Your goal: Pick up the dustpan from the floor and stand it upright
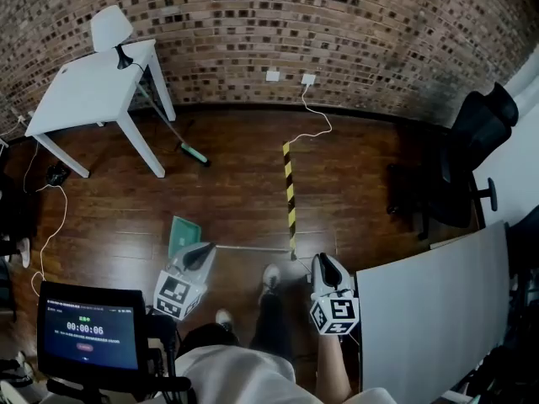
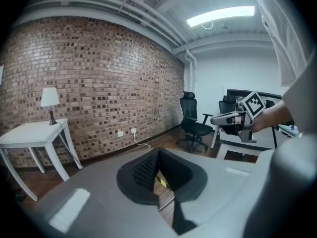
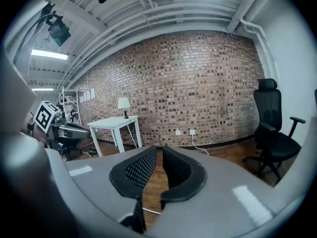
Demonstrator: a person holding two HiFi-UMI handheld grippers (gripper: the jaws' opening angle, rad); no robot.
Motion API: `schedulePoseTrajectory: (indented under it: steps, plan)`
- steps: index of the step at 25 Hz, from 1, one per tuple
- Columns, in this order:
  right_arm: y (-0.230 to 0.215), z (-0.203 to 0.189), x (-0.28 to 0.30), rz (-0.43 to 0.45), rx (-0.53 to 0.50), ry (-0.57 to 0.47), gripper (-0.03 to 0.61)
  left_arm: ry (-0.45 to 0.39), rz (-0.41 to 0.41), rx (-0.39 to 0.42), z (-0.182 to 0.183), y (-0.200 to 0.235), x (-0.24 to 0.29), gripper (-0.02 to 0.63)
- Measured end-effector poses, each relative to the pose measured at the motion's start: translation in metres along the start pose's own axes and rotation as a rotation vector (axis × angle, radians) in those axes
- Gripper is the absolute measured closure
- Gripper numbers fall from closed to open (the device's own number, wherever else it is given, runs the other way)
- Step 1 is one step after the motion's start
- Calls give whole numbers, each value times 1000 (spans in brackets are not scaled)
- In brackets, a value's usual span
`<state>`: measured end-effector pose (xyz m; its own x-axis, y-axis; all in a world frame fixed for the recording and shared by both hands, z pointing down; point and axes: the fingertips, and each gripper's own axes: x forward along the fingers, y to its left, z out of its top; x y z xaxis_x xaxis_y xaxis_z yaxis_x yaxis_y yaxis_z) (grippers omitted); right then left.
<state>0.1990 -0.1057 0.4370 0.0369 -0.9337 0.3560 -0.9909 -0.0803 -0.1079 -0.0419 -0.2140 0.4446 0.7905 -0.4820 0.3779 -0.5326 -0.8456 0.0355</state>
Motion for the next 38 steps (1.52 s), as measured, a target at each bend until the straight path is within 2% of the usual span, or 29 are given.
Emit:
schedulePoseTrajectory:
  steps: [6,10,14,17,21,27,31,35,36,38]
  plan:
    - [-60,-70,84,8,-25,29,505,24,-49,21,-48,8,115,612]
    - [-94,-131,130,-10,-36,35,482,29,-65,-2,-105,17,177,612]
    - [-123,-216,161,-47,-13,55,469,21,-81,4,-178,24,227,612]
    - [-133,-285,185,-35,-11,75,459,-1,-67,-5,-226,36,257,612]
    - [-146,-392,219,-24,-19,95,449,-2,-59,7,-308,47,300,612]
    - [-168,-502,264,-59,42,0,366,17,-72,17,-415,48,348,612]
    - [-180,-578,281,-50,15,49,353,30,-87,16,-464,40,370,612]
    - [-187,-640,296,-30,-80,130,348,26,-111,-45,-493,38,379,612]
    - [-189,-654,299,-21,-110,148,348,27,-114,-44,-500,37,379,612]
    - [-191,-680,305,-3,-143,173,347,38,-116,9,-513,35,380,612]
